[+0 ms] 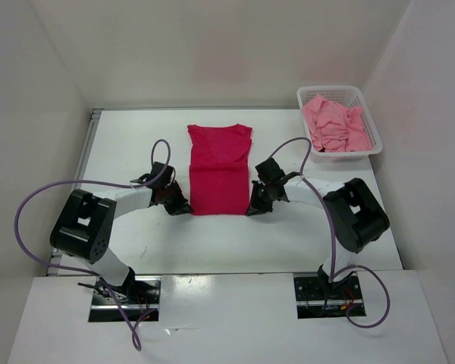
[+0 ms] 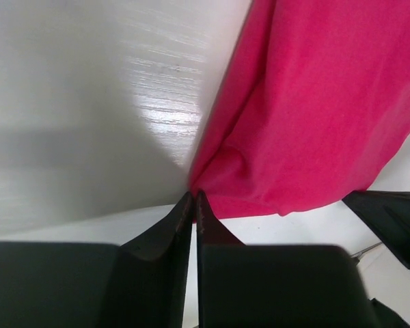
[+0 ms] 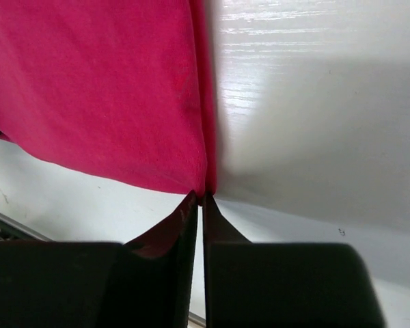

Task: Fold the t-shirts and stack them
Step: Grab one side of the 2/3 rectangular tshirt with both arms, then fold the long partially folded tshirt into a neat square

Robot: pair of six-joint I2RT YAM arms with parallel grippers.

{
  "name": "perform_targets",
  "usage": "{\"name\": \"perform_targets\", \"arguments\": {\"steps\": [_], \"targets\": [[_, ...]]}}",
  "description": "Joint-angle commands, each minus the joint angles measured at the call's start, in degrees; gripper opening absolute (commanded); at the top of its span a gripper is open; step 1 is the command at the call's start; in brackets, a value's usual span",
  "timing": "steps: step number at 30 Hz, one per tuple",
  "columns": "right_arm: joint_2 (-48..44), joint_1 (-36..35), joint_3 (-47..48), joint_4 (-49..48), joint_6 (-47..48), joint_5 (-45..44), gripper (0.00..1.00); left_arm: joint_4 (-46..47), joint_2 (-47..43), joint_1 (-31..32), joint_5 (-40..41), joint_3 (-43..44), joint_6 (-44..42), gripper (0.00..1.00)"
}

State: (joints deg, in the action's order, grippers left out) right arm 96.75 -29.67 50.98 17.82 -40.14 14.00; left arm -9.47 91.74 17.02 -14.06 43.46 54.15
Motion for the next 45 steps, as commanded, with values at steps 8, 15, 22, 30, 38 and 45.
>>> {"name": "perform_targets", "arguments": {"steps": [8, 15, 22, 30, 38, 45], "targets": [[-4.54, 0.32, -0.09, -0.52, -1.87, -0.11, 0.00, -2.82, -3.22, -0.32, -1.84, -1.80, -3.70, 0.00], [-15.88, -0.99, -10.10, 8.26, -6.08, 3.84, 0.00, -16.07, -15.08, -0.32, -9.56, -9.07, -5.11, 0.00], [-28.89, -5.58, -7.94, 20.21, -10.50, 6.48, 0.00, -32.43, -34.96, -0.14, -13.18, -9.02, -2.21, 0.00], [-10.91, 6.46, 22.37, 23.23, 7.00, 3.50, 0.00, -30.01, -19.60, -10.59, -10.18, 19.36, -9.41, 0.00], [17.83, 8.93, 54.20, 19.70, 11.05, 0.94, 0.00, -16.81, 5.59, -13.49, -4.49, 35.60, -10.38, 0.00], [33.32, 10.51, 68.20, 23.57, 12.19, -2.66, 0.00, -13.38, 20.04, -13.50, -3.16, 45.21, -10.47, 0.00]]}}
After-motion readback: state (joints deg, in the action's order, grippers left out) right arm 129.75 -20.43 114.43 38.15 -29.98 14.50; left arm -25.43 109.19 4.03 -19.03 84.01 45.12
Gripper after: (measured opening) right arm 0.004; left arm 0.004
